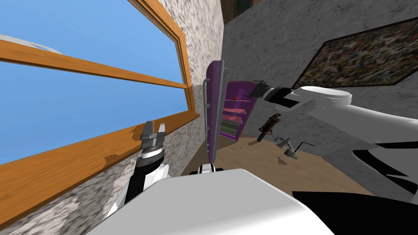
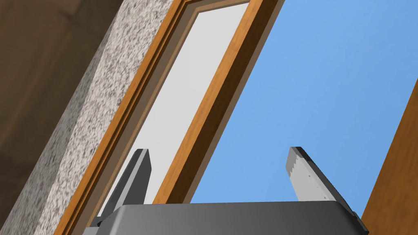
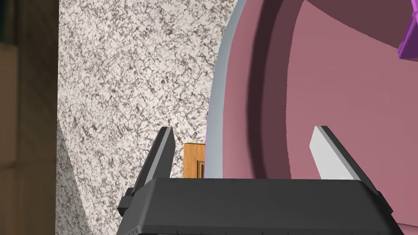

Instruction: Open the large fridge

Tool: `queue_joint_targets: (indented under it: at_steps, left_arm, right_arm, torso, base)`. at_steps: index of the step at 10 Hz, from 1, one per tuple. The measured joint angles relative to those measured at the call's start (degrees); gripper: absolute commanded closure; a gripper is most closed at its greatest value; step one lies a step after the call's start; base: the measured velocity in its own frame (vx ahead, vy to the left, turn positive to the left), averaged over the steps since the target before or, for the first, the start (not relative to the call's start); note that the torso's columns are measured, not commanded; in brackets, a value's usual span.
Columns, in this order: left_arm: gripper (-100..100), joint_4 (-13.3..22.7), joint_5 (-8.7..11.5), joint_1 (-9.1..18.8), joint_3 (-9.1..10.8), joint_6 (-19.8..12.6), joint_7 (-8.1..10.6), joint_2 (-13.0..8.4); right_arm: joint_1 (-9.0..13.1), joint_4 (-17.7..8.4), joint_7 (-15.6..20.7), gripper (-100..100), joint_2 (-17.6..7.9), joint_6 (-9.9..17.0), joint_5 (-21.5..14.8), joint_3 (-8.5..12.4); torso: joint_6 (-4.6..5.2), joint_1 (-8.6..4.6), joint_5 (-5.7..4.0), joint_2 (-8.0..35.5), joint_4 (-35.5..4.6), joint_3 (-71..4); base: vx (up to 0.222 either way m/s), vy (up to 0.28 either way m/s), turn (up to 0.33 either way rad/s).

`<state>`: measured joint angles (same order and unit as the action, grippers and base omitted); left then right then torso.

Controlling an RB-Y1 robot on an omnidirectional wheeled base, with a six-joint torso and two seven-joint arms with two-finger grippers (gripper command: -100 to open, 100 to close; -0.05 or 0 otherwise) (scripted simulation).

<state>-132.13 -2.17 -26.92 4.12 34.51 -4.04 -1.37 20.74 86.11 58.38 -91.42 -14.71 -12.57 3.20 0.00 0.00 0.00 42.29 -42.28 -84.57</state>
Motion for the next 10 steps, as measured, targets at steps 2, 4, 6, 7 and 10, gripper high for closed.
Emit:
queue_joint_targets:
  at_steps: [2,4,6,7,10]
  left_arm:
    - [0,0.0,0.0,0.0,0.0,0.0,0.0,0.0]
    - [0,0.0,0.0,0.0,0.0,0.0,0.0,0.0]
    - [0,0.0,0.0,0.0,0.0,0.0,0.0,0.0]
    - [0,0.0,0.0,0.0,0.0,0.0,0.0,0.0]
    - [0,0.0,0.0,0.0,0.0,0.0,0.0,0.0]
  right_arm:
    - [2.6,1.1,1.4,-100,-0.2,0.8,-1.1,-1.2]
    - [3.6,3.3,2.8,-100,-0.6,2.2,-1.9,-1.2]
    - [4.4,5.1,4.2,-100,-0.9,3.4,-2.7,-1.0]
    - [5.2,6.0,4.9,-100,-1.0,4.1,-3.1,-1.2]
    - [6.0,5.7,4.1,-100,-3.0,4.2,-2.4,-1.6]
  torso:
    - [0.01,0.03,0.01,0.0,0.0,0.0]
    - [0.0,-0.01,0.0,0.0,0.0,0.0]
    - [0.01,-0.03,-0.01,0.0,0.0,0.0]
    - [0.0,-0.01,0.0,0.0,0.0,0.0]
    - [-0.01,0.05,0.02,-0.3,0.1,-0.2]
  base:
    - [0.001,0.038,-0.047]
    - [-0.01,0.03,-0.03]
    - [-0.004,0.026,-0.029]
    - [-0.001,0.014,-0.008]
    - [0.072,0.024,0.018]
